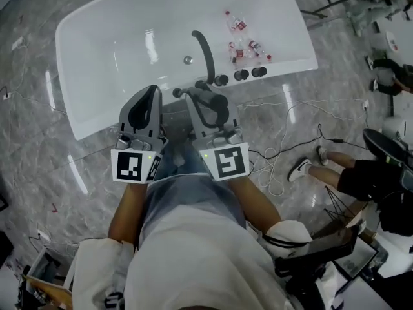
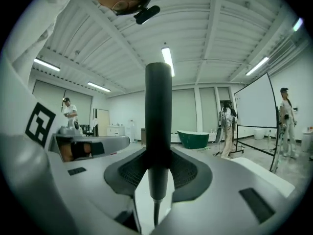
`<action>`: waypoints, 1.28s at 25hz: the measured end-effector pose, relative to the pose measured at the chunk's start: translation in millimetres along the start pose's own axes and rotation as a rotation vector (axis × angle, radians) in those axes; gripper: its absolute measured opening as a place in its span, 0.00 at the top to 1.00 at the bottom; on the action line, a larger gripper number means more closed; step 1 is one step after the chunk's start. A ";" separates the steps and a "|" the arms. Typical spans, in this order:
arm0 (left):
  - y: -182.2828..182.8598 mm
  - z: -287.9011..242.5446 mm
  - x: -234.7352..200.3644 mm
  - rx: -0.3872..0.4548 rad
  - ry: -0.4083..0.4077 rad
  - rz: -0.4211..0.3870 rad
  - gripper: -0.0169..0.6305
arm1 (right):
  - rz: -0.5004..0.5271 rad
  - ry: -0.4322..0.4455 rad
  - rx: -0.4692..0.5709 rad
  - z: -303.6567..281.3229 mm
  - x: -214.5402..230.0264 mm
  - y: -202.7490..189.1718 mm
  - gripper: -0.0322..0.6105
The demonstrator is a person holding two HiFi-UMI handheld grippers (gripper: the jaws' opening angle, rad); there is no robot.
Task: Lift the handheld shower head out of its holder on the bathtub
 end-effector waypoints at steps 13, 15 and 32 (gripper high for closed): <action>150.3 -55.0 26.5 0.099 -0.213 0.026 0.95 | -0.060 -0.105 0.179 5.5 22.9 194.3 0.73; 156.6 -59.5 25.9 0.095 -0.218 0.026 0.95 | -0.073 -0.112 0.176 3.6 25.2 198.0 0.73; 176.4 -57.7 31.1 0.074 -0.180 0.002 0.95 | -0.081 -0.069 0.126 5.2 17.4 197.4 0.73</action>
Point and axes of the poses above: the fingertips, and each gripper's own axes: z backward along the fingers, x to its right, y out of its top, the point moved 2 cm from there along z, backward along the fingers, and after that the axes turned 2 degrees about -y, right-handed, at the moved point
